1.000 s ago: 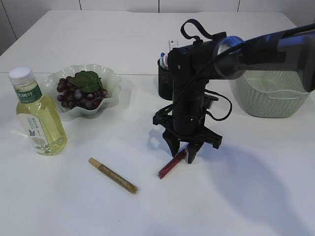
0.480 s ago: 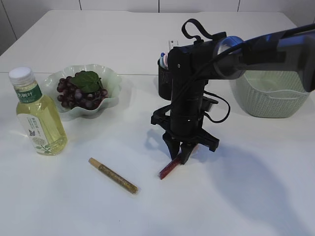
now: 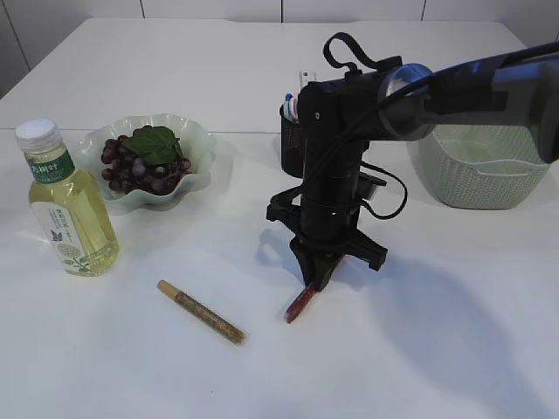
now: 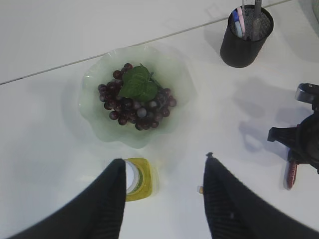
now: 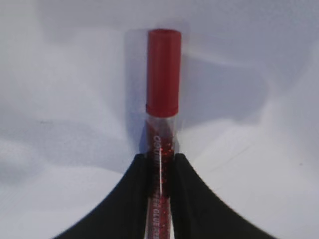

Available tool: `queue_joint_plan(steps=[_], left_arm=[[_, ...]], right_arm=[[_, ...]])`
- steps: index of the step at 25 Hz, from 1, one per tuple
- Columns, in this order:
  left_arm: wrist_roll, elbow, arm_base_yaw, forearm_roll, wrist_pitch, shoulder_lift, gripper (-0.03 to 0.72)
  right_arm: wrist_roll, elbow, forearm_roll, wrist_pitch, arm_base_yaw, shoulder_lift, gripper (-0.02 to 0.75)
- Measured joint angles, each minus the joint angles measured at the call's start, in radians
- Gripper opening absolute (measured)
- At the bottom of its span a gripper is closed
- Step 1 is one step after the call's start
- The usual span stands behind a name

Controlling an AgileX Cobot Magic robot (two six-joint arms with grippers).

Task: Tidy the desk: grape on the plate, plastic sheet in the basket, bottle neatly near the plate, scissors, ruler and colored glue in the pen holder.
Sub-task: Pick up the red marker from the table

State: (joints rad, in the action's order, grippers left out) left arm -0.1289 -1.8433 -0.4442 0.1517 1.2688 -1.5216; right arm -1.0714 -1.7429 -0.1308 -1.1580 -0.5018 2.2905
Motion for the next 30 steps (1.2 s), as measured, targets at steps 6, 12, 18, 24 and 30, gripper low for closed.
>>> queue_joint_plan(steps=[6,12,18,24,30], left_arm=[[0.0,0.0,0.0,0.0,0.0,0.0,0.372],[0.0,0.0,0.0,0.0,0.0,0.0,0.372],[0.0,0.0,0.0,-0.001,0.0,0.0,0.372],[0.0,0.0,0.0,-0.001,0.0,-0.006,0.352],[0.0,0.0,0.0,-0.002,0.0,-0.014,0.346]], right_arm=[[0.086,-0.003,-0.005,0.0,0.0,0.0,0.068],[0.304,-0.003,0.013,-0.038,0.0,0.0,0.066],[0.536,-0.003,-0.034,-0.044,0.0,0.0,0.065],[0.768,-0.007,-0.05,-0.046,0.0,-0.031,0.065],[0.902,-0.007,0.019,-0.052,0.0,-0.107,0.065]])
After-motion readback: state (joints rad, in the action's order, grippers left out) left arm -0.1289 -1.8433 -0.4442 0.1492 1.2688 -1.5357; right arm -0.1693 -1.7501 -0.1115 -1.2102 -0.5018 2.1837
